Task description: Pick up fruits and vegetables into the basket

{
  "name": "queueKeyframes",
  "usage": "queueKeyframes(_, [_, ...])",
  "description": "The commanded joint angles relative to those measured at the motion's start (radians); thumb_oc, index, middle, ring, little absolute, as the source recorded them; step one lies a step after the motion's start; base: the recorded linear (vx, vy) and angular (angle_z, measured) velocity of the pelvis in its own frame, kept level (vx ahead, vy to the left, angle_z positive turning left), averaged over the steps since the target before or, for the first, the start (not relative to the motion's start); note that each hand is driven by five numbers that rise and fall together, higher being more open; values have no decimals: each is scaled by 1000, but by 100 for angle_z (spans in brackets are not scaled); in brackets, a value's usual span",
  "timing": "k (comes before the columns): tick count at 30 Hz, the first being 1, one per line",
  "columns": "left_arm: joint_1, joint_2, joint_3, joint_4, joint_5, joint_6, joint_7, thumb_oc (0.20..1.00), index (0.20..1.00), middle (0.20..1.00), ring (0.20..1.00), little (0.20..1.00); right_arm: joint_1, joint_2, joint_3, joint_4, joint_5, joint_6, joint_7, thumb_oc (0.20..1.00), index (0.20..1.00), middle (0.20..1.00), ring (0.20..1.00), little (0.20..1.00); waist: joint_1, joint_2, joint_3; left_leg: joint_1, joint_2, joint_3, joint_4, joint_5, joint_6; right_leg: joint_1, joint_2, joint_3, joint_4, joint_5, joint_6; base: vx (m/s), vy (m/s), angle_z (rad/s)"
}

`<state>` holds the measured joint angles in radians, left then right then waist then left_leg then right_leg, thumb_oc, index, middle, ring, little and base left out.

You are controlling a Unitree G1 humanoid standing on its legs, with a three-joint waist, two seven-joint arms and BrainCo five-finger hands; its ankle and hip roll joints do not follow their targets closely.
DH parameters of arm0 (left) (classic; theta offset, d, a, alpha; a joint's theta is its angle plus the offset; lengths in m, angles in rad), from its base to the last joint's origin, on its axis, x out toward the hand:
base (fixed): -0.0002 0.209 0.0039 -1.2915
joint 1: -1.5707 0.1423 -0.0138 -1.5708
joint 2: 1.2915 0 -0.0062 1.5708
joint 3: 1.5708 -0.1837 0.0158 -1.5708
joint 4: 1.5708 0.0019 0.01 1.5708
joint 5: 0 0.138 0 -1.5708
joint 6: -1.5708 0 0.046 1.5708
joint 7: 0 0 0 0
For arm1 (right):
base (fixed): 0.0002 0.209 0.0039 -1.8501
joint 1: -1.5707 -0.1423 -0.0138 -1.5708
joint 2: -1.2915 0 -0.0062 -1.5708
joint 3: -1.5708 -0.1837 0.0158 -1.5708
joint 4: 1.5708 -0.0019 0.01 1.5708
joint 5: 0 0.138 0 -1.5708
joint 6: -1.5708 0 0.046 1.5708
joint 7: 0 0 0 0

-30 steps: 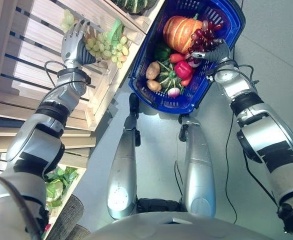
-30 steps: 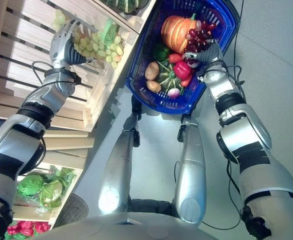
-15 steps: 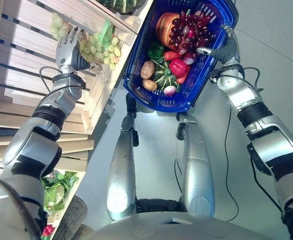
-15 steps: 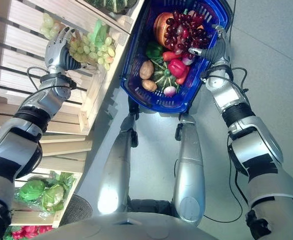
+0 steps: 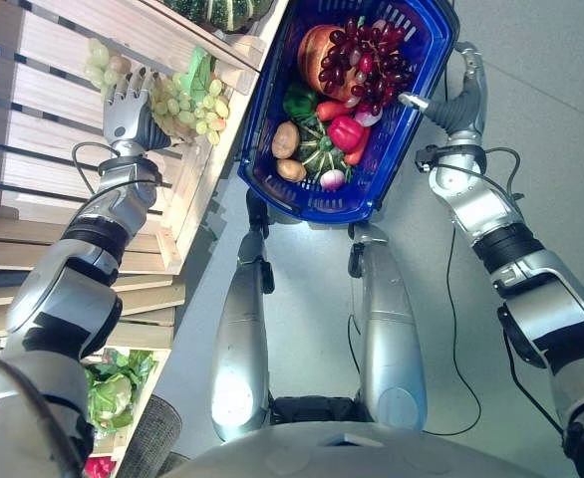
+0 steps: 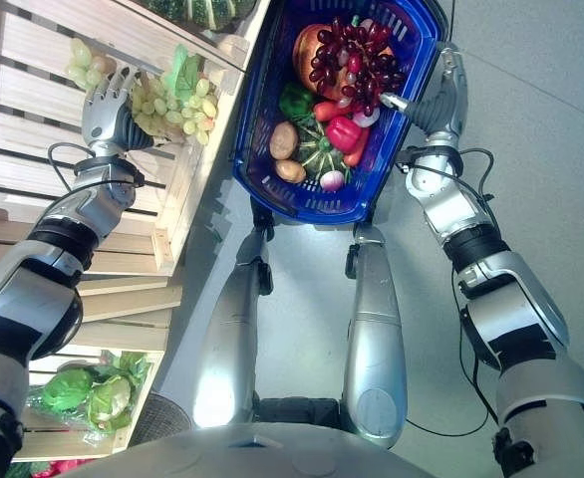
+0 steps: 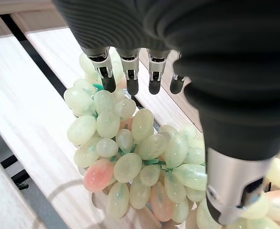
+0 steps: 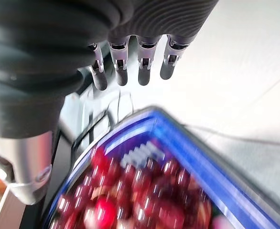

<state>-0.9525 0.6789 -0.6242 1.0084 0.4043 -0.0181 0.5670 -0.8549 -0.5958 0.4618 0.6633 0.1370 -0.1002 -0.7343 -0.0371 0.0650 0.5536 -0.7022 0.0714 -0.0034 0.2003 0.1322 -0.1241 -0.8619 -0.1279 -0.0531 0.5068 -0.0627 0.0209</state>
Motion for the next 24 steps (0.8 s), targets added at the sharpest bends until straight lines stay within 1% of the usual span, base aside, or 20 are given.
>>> queueKeyframes(1, [5, 32, 15, 45, 108, 31, 64, 1000, 1000, 1000, 1000, 1000, 36, -37, -56, 1, 31, -91, -106, 1000, 1000, 1000, 1000, 1000, -33, -2, -34, -33, -65, 71, 93, -103, 57, 86, 69, -63, -91, -10, 17, 2, 8, -6])
queueKeyframes(5, [-29, 37, -28, 78, 178, 67, 69, 1000, 1000, 1000, 1000, 1000, 44, -32, -103, 88, 85, -151, -136, 1000, 1000, 1000, 1000, 1000, -39, -9, -34, -42, -62, 70, 98, -109, 61, 77, 79, -55, -89, -10, 17, 2, 4, -2])
queueKeyframes(10, [-91, 45, -80, 131, 204, 97, 68, 1000, 1000, 1000, 1000, 1000, 36, -18, -140, 216, 157, -205, -114, 1000, 1000, 1000, 1000, 1000, -45, -20, -34, -53, -58, 68, 97, -113, 65, 68, 89, -49, -94, -7, 19, 4, -3, -6])
queueKeyframes(17, [-138, 49, -119, 173, 234, 108, 67, 1000, 1000, 1000, 1000, 1000, 19, -9, -136, 313, 193, -209, -85, 1000, 1000, 1000, 1000, 1000, -47, -29, -34, -58, -57, 65, 95, -114, 66, 69, 95, -48, -107, -2, 19, 0, -2, -1])
queueKeyframes(24, [-148, 41, -136, 208, 253, 120, 18, 1000, 1000, 1000, 1000, 1000, 0, 6, -135, 365, 195, -236, -75, 1000, 1000, 1000, 1000, 1000, -45, -32, -34, -64, -56, 61, 91, -115, 65, 67, 96, -48, -118, 0, 20, 0, 0, 0])
